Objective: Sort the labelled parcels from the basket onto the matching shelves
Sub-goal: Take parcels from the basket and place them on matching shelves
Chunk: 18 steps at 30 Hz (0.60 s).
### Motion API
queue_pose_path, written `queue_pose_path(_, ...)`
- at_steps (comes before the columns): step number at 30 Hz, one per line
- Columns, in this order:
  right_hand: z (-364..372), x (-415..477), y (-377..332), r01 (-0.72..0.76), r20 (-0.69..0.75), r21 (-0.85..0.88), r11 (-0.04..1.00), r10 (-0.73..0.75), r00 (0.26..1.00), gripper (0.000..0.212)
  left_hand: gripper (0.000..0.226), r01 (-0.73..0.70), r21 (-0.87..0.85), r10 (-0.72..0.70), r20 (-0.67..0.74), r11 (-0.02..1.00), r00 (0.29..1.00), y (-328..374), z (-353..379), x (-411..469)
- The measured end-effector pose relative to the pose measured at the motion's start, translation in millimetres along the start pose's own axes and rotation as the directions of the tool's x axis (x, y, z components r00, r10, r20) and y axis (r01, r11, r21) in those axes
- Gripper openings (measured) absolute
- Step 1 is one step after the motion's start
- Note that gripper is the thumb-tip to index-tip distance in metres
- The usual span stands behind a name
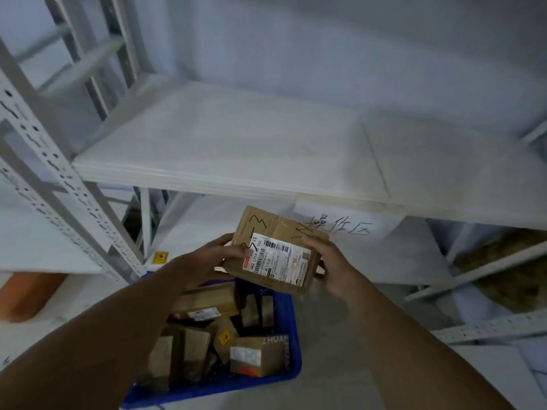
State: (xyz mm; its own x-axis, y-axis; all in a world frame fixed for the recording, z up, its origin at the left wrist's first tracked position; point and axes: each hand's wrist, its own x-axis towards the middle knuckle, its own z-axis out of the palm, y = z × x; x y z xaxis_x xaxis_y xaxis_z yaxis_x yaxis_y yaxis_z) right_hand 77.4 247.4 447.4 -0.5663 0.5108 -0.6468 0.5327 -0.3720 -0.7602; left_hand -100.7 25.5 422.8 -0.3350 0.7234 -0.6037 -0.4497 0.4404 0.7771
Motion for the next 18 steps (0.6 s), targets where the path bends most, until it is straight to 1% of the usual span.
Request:
queue_pose_path(1, -13, -18, -17, 0.040, -0.018, -0.021, 0.999, -0.040, 0.999, 0.076, 0.066, -0.010, 0.069, 0.006, 0.056, 0.998, 0.998, 23, 10, -10)
queue_pose_path(2, -27, -36, -30, 0.062, -0.030, -0.037, 0.997, -0.064, 0.998, 0.085, 0.062, -0.029, 0.138, 0.013, 0.114, 0.990, 0.993, 45, 19, -19)
queue_pose_path(3, -38, -53, -41, 0.069, -0.028, -0.050, 0.996, -0.071, 0.997, 0.084, 0.060, -0.048, 0.196, 0.016, 0.160, 0.979, 0.987, 65, 27, -28)
queue_pose_path(5, -60, -101, -62, 0.065, 0.004, -0.101, 0.993, -0.065, 0.998, 0.074, 0.058, -0.100, 0.305, 0.027, 0.234, 0.947, 0.972, 107, 47, -52)
queue_pose_path(7, -80, -156, -77, 0.032, 0.013, -0.180, 0.983, -0.030, 0.999, 0.057, 0.057, -0.157, 0.397, 0.030, 0.309, 0.904, 0.951, 148, 69, -74)
queue_pose_path(9, -100, -208, -85, 0.013, -0.026, -0.178, 0.984, -0.018, 1.000, 0.047, 0.060, -0.223, 0.443, 0.056, 0.361, 0.868, 0.931, 187, 95, -96)
queue_pose_path(11, -118, -261, -91, 0.059, -0.094, -0.105, 0.993, -0.069, 0.993, 0.049, 0.063, -0.302, 0.392, 0.150, 0.374, 0.869, 0.915, 223, 135, -123)
queue_pose_path(13, -127, -312, -99, 0.150, -0.189, -0.007, 0.989, -0.149, 0.971, 0.049, 0.077, -0.381, 0.225, 0.297, 0.332, 0.897, 0.895, 251, 178, -150)
queue_pose_path(14, -132, -340, -102, 0.209, -0.263, 0.051, 0.977, -0.189, 0.946, 0.047, 0.087, -0.415, 0.142, 0.352, 0.332, 0.899, 0.875, 262, 204, -166)
queue_pose_path(16, -142, -391, -103, 0.337, -0.392, 0.121, 0.934, -0.267, 0.880, 0.050, 0.102, -0.429, 0.027, 0.387, 0.386, 0.903, 0.837, 272, 252, -197)
queue_pose_path(18, -149, -442, -103, 0.436, -0.494, 0.138, 0.889, -0.320, 0.808, 0.050, 0.109, -0.420, -0.013, 0.371, 0.493, 0.908, 0.787, 273, 296, -225)
